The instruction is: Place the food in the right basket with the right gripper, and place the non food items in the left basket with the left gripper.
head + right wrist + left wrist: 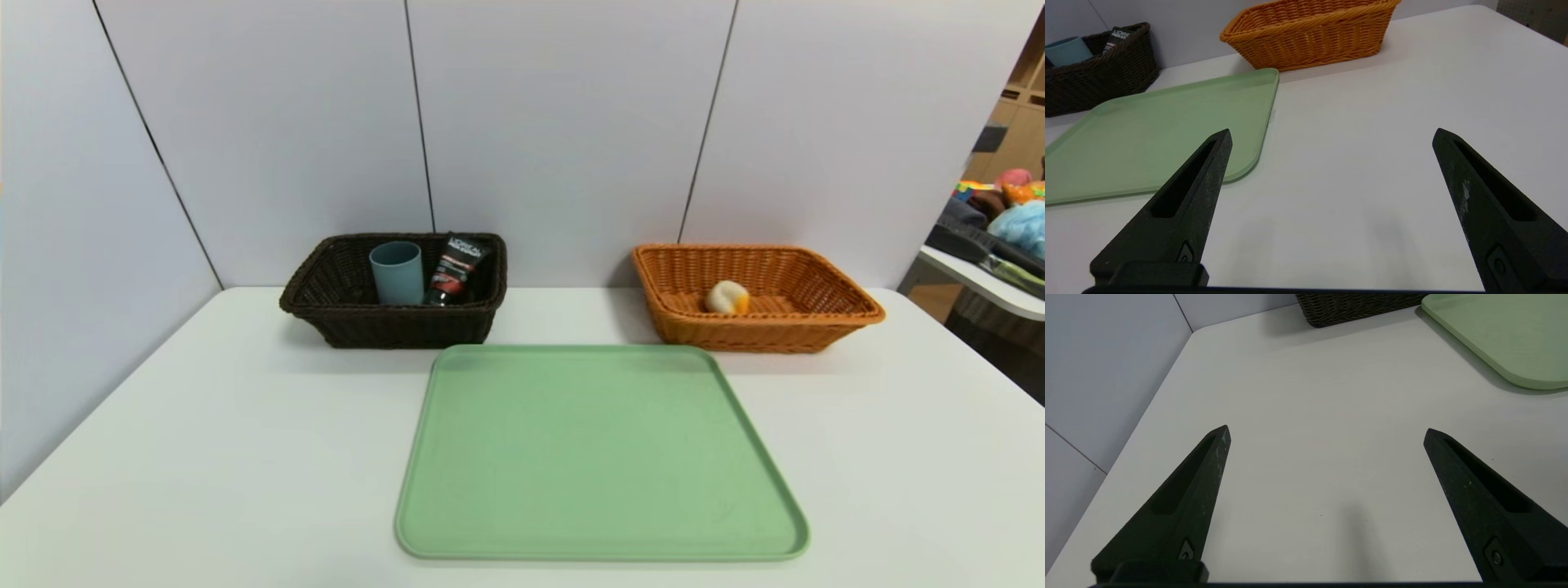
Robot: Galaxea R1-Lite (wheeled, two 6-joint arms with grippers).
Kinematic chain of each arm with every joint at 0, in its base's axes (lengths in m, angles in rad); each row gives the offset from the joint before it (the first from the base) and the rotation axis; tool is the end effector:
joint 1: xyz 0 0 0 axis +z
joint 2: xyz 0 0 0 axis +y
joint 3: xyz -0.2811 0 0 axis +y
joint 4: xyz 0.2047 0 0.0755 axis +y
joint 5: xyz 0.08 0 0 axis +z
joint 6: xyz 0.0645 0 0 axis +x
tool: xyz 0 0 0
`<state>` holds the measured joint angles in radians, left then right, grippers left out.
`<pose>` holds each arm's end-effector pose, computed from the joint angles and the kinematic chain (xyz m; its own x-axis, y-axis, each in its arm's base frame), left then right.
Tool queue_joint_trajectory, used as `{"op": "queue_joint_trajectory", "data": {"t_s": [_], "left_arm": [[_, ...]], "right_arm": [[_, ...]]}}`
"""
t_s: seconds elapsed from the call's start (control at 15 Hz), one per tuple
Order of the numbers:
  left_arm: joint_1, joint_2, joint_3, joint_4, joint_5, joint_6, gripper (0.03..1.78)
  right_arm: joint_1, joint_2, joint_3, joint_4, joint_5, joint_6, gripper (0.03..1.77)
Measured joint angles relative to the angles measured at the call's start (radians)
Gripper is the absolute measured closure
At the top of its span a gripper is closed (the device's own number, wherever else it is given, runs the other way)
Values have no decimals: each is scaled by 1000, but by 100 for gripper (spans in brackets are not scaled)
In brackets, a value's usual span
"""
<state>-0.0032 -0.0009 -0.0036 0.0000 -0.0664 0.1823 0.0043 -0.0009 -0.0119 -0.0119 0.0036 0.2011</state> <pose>0.0676 -0.0045 0.0768 0.9976 -0.0695 0.0045 0.0676 0.9811 0.1816 0.0671 0.0005 0.0814 0.9997 0.0079 0.0247 -0.0127 0.9798 0.1996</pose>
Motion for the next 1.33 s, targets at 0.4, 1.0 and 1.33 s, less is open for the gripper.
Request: {"op": "queue_joint_trajectory", "data": {"t_s": [0.4,1.0,1.33], "left_arm": [[0,0,3,-2,7,-60,12],[0,0,4,-1,10,-72,12],[0,0,4,-1,10,-71,12]], "right_arm": [[0,0,9,4,-31,81,10],[0,0,11,56,-68,64,10],[0,0,7,56,-68,64,10]]}}
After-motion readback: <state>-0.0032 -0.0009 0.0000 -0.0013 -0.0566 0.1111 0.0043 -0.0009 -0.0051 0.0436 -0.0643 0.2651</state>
